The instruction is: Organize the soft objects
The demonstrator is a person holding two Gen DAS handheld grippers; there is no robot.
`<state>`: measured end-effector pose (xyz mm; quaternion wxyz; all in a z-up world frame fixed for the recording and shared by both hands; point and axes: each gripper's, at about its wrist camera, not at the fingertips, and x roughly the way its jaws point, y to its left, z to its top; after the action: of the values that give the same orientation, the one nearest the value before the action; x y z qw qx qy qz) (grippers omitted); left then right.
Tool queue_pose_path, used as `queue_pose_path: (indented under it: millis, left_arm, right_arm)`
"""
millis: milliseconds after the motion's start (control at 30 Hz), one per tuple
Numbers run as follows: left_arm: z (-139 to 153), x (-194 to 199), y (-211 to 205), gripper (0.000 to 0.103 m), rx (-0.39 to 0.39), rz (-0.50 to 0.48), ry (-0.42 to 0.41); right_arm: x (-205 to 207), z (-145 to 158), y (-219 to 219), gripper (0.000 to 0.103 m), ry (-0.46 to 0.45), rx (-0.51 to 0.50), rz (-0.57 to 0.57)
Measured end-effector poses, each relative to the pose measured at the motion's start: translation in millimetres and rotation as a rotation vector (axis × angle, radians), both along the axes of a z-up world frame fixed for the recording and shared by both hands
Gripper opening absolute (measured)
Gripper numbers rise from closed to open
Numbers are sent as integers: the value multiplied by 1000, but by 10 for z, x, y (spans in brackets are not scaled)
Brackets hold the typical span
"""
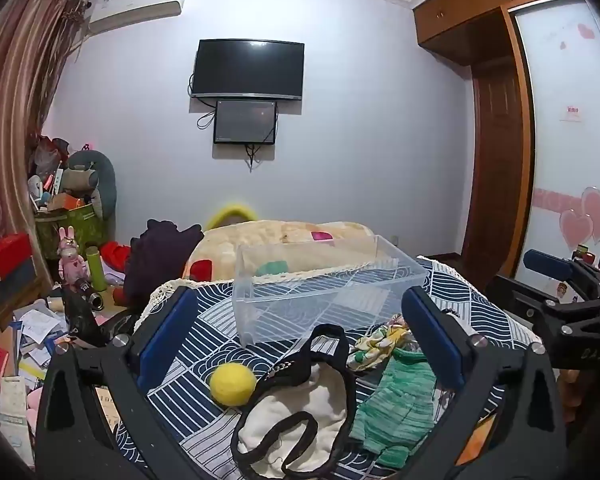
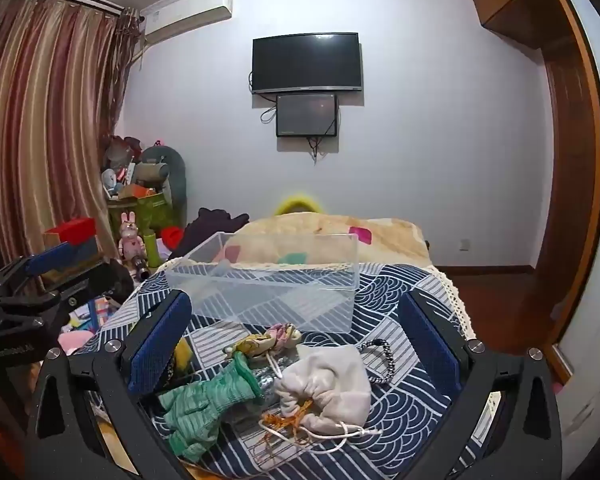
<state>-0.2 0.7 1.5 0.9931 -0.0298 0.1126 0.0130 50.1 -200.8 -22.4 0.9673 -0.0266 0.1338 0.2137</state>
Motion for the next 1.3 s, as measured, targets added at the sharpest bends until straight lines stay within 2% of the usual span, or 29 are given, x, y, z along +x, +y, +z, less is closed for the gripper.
queue_pose_path:
  millis: [167, 1300]
  left_arm:
    - [-12, -19, -25, 103, 6, -27, -1]
    - [-12, -49, -68, 103, 8, -35, -14]
  right_arm:
    - [-13, 3, 2, 103, -11, -4, -2]
    - [-45, 30, -41, 103, -16, 28, -16]
